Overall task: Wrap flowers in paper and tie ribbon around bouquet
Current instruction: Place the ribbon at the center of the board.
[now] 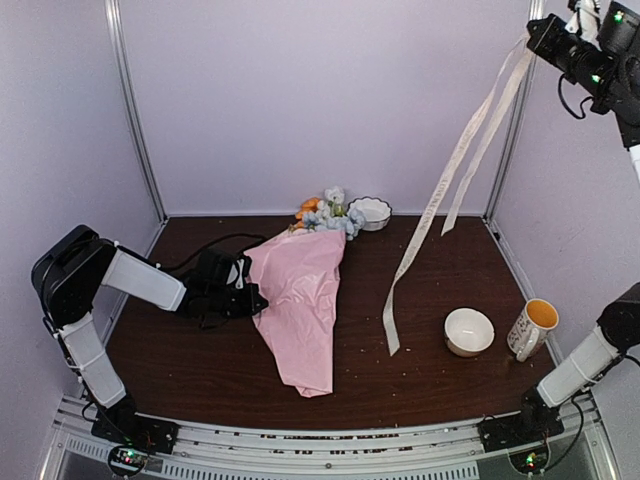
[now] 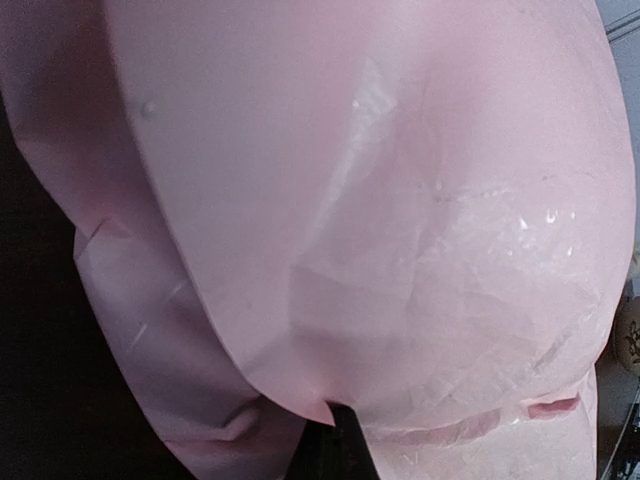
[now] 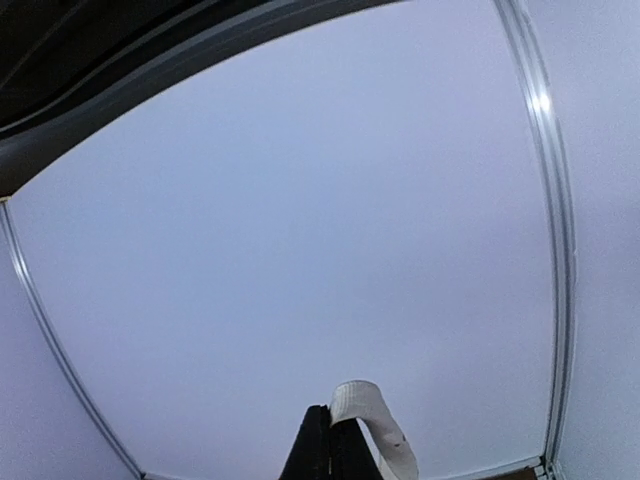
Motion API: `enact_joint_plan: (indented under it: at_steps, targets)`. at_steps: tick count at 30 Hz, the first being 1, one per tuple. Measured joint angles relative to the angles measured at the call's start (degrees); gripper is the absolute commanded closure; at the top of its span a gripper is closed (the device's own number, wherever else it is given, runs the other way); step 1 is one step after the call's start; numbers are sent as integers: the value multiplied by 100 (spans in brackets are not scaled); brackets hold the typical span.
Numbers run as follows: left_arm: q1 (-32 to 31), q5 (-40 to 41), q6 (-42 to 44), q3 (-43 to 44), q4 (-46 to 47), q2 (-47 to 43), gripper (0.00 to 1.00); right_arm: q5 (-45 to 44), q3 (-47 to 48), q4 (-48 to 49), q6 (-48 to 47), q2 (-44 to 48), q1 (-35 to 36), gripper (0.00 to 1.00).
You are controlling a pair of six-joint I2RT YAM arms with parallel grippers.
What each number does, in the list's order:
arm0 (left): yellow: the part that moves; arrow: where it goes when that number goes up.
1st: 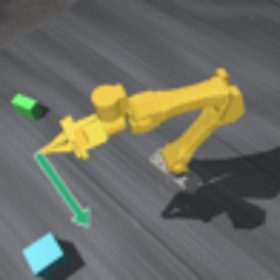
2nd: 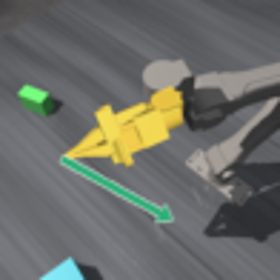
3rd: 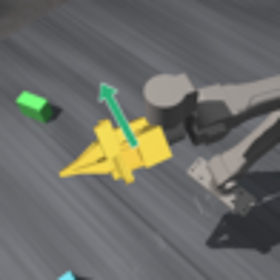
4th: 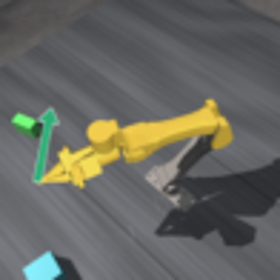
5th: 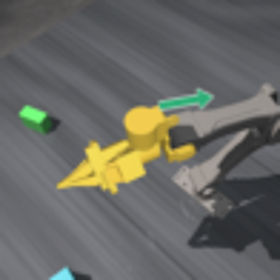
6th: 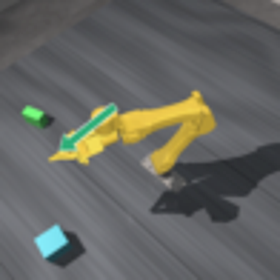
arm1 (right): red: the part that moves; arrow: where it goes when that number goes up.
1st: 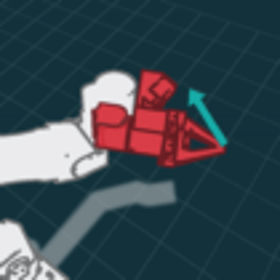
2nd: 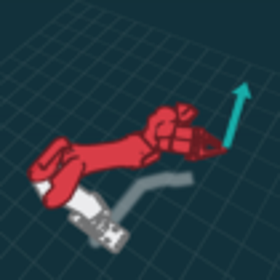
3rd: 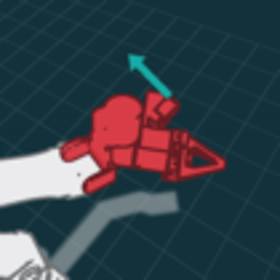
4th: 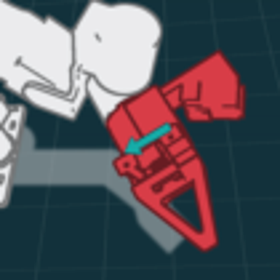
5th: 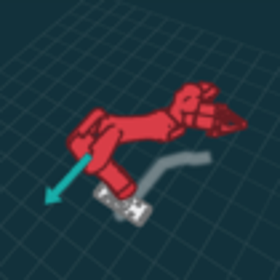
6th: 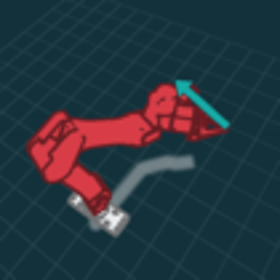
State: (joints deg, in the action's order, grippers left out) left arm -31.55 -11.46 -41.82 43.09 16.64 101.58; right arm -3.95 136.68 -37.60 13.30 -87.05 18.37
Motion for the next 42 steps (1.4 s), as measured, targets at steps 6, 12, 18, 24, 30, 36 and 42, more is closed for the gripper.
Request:
enact_joint_plan:
  at_steps: [6, 12, 18, 24, 30, 36, 42]
  targets:
    - [0, 22, 44, 0, -24, -13, 100, -643, -345, 1226, -87, 804, -83, 100]
    - [-2, 55, 103, 0, -85, -44, 100, -337, -2175, 2258, 433, 1908, 214, 100]
    - [-2, 66, 127, 0, -98, -46, 100, -79, -4308, 2699, 717, 1729, 1602, 100]
    - [-4, 85, 138, 0, -136, -70, 100, 964, -5718, 2559, 1408, 608, 2385, 100]
    - [-7, 98, 170, 0, -160, -76, 100, 1515, -5982, 2302, 2065, 79, 2566, 100]
    - [-7, 122, 186, 9, -177, -79, 100, 1770, -5257, 2039, 2238, -1152, 2564, 62]
    - [-7, 162, 229, 11, -240, -125, 100, 1342, -3379, 262, 1622, -2876, 2463, 31]
